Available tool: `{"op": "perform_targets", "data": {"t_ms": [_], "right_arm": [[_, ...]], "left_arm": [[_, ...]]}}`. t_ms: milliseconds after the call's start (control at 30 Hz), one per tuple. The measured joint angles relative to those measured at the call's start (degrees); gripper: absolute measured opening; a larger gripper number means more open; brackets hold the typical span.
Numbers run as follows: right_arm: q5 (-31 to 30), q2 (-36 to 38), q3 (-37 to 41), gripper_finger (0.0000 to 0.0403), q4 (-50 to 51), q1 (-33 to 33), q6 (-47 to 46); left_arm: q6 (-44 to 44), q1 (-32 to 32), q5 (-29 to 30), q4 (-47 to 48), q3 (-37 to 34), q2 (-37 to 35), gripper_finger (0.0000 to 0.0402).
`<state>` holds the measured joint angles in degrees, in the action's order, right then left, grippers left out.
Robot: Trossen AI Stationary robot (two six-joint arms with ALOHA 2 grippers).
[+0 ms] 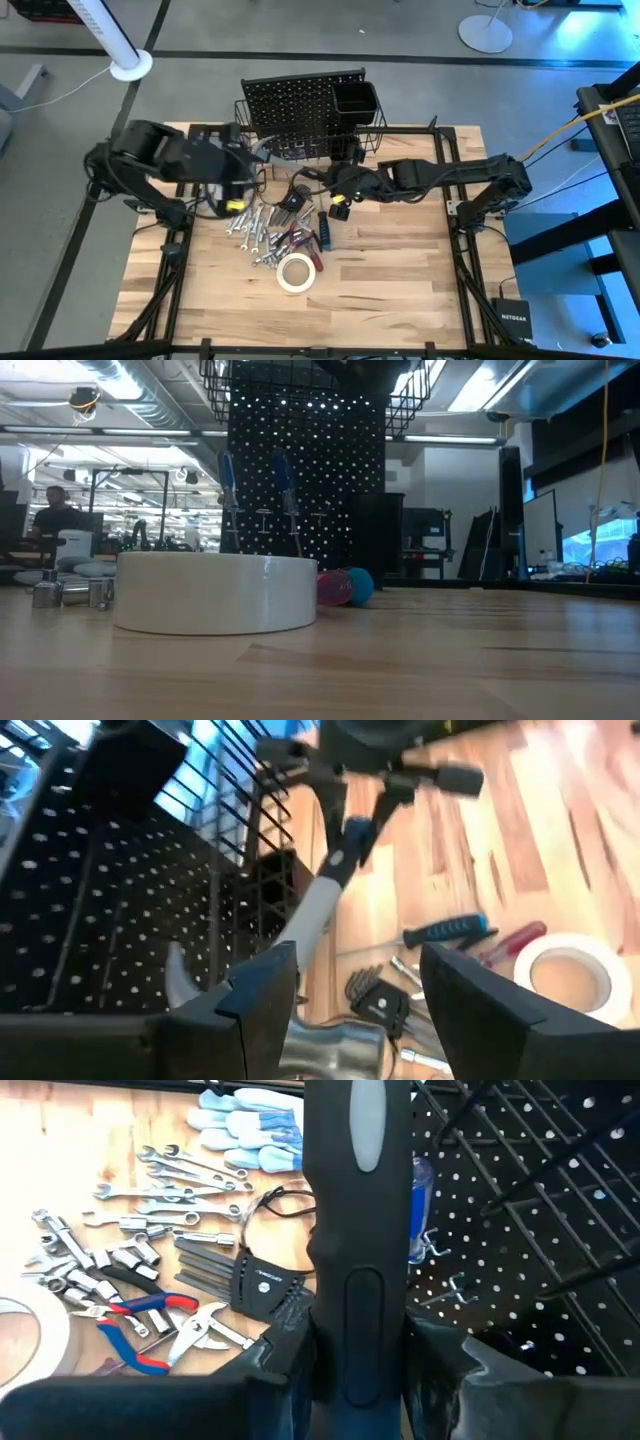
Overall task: Hang tools onto peg board
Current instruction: Put the hammer into the wire basket on the pegboard
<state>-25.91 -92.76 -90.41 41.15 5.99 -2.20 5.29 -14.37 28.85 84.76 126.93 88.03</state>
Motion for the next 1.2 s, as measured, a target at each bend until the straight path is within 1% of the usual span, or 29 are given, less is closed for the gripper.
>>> {"op": "perform_targets", "data": {"t_ms": [133, 200, 300, 367, 633, 767, 1100, 1200], "right_arm": [[0.2, 0.0, 0.0, 0.0109, 0.2, 0.1, 0.1], [-0.8, 0.0, 0.0, 0.0109, 0.1, 0.1, 0.9], [-2.4, 0.1, 0.1, 0.0109, -1.4, 0.1, 2.1], [-3.5, 0.3, 0.1, 0.0109, -2.5, 0.0, 3.6], [-6.0, 0.3, -3.4, 0.0109, -3.1, 0.1, 10.0], [-7.5, 0.3, -5.1, 0.0109, -3.7, 0.1, 11.6], [-7.8, 0.3, -7.1, 0.0109, -3.1, 0.0, 14.4], [-7.3, 0.3, -7.1, 0.0109, -3.3, 0.0, 14.9]], "left_arm": [[3.3, 0.0, 1.2, -2.3, -0.1, 3.1, 0.0206], [5.8, 0.0, 3.8, -3.0, -0.1, 3.8, 0.0206], [7.2, -0.3, 9.2, -2.9, -0.1, 3.8, 0.0206], [7.7, -0.2, 11.2, -2.9, -0.1, 3.8, 0.0206], [9.4, -0.2, 11.4, -1.9, -0.1, 3.4, 0.0206], [9.6, 0.3, 11.4, -0.7, -0.1, 3.5, 0.0206], [8.5, 2.8, 11.5, 1.6, 0.0, 3.5, 0.0205], [8.9, 2.9, 11.5, 1.7, 0.0, 3.5, 0.0195]]}}
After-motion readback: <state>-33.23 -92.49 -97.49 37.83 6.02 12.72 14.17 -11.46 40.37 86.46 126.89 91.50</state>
